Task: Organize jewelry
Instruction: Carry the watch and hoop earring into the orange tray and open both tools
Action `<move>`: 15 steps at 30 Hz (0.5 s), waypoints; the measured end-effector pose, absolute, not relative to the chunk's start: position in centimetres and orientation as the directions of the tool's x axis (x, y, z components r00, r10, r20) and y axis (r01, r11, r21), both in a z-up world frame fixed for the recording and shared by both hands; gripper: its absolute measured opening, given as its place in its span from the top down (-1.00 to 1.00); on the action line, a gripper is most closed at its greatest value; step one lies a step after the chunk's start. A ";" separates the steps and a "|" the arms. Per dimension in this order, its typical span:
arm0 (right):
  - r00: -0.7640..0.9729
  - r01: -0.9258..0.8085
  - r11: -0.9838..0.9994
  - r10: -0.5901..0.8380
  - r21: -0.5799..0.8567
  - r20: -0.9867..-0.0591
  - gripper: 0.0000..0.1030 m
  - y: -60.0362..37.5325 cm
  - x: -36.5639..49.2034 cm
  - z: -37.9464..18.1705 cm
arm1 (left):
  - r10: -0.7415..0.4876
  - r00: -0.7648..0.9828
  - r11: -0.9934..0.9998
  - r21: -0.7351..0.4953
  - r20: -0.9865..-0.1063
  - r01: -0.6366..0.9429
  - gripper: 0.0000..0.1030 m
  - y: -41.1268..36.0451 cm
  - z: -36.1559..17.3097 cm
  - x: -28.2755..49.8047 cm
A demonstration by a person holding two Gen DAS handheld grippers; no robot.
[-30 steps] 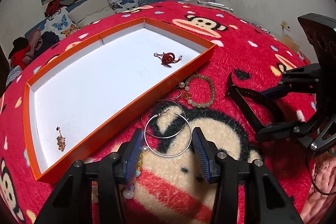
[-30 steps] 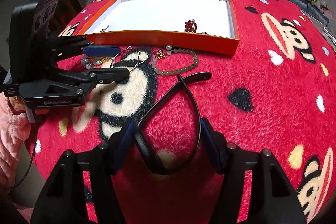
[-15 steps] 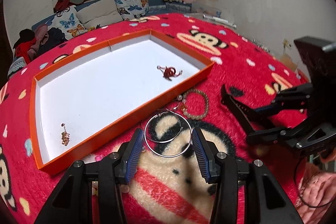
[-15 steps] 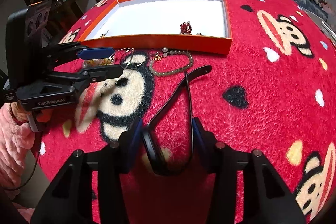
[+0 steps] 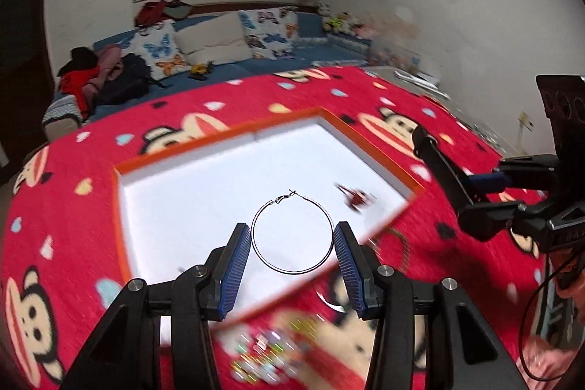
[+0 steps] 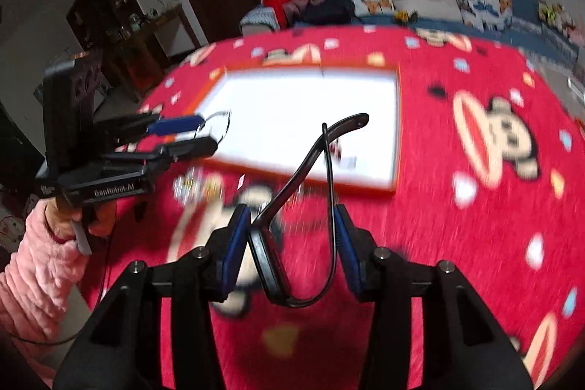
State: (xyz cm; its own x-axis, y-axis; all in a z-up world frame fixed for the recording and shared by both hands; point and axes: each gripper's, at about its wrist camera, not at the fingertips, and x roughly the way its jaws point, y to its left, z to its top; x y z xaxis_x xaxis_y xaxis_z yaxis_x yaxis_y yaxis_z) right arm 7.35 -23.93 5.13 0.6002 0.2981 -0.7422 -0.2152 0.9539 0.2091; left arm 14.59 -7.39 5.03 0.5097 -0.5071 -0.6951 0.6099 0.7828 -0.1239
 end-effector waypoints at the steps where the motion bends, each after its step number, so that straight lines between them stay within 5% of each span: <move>1: 0.605 -0.219 0.954 0.298 0.206 -0.738 0.11 -24.2 8.5 5.1 | -0.490 0.520 0.798 -0.120 -0.700 0.591 0.03 -7.3 5.0 15.5; 15: 0.535 -0.213 0.963 0.256 0.164 -0.805 0.10 -25.6 20.3 0.5 | -0.360 0.498 0.883 -0.114 -0.789 0.456 0.02 -6.8 0.9 24.0</move>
